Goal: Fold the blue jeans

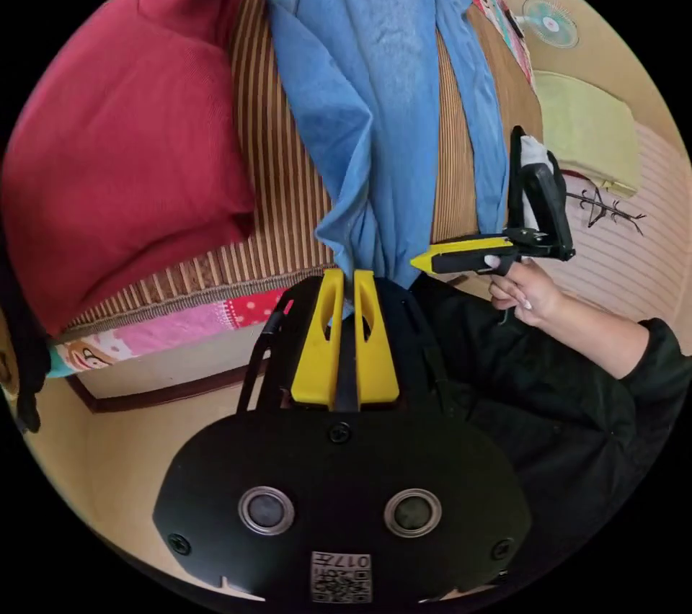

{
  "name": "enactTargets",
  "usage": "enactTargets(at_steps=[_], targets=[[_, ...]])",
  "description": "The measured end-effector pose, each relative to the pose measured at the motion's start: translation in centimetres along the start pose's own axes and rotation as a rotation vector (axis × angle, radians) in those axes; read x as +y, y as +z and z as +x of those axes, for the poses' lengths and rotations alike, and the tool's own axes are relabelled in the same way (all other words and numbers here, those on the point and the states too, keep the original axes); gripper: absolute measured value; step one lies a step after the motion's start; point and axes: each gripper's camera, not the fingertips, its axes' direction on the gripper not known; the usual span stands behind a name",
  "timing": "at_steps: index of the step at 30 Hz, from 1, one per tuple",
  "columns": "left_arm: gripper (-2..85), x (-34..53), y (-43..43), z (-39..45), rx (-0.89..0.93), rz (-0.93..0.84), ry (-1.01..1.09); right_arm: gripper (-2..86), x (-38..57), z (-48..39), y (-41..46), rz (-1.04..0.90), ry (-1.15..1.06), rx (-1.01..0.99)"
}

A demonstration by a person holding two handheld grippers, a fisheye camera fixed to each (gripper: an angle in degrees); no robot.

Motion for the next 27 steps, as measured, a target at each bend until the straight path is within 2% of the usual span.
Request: enactTargets(at_steps=[2, 5, 7, 9, 12, 15, 18, 20, 23, 27], targets=[[2.0, 3.5, -0.5, -4.2, 0.096, 0.070, -0.154, 3.3, 1.2, 0.0, -0.5, -0.009, -0.005, 0.015], [2.9, 9.9, 0.1, -11.4, 0.357, 0.219, -0.442, 3.7, 3.2, 1.1, -0.7, -0.120, 0.032, 0.075], [4.0, 15.2, 1.9, -15.2, 0.535, 0.322, -0.676, 4.9, 4.9, 1.2, -2.0, -0.129, 0.022, 0.108], [3.9, 18.8, 2.8, -16.5, 0.554, 0.389, -0.790, 7.1, 7.6, 1.1, -5.7, -0.057, -0.021, 0.154], [4.8, 22.4, 3.8, -16.9, 0.481, 0.359, -0.875, 8.6, 11.8, 3.0, -12.2, 0.126, 0.064, 0.290], [4.9, 23.3, 4.1, -15.3, 0.292, 0.258, -0.848, 9.8, 16.9, 6.3, -18.3, 0.333, 0.239, 0.417], [4.8, 22.2, 4.5, -12.4, 0.105, 0.168, -0.781, 12.8, 20.5, 10.3, -20.8, 0.417, 0.371, 0.427], [4.7, 21.0, 5.0, -10.1, 0.037, 0.142, -0.727, 13.9, 21.9, 12.2, -20.7, 0.417, 0.409, 0.407], [4.4, 18.2, 5.7, -5.8, -0.011, 0.136, -0.603, 13.9, 23.5, 14.1, -18.6, 0.312, 0.437, 0.479], [3.7, 14.4, 6.7, 0.7, -0.014, 0.152, -0.426, 10.9, 27.4, 14.2, -17.7, 0.286, 0.293, 0.504]])
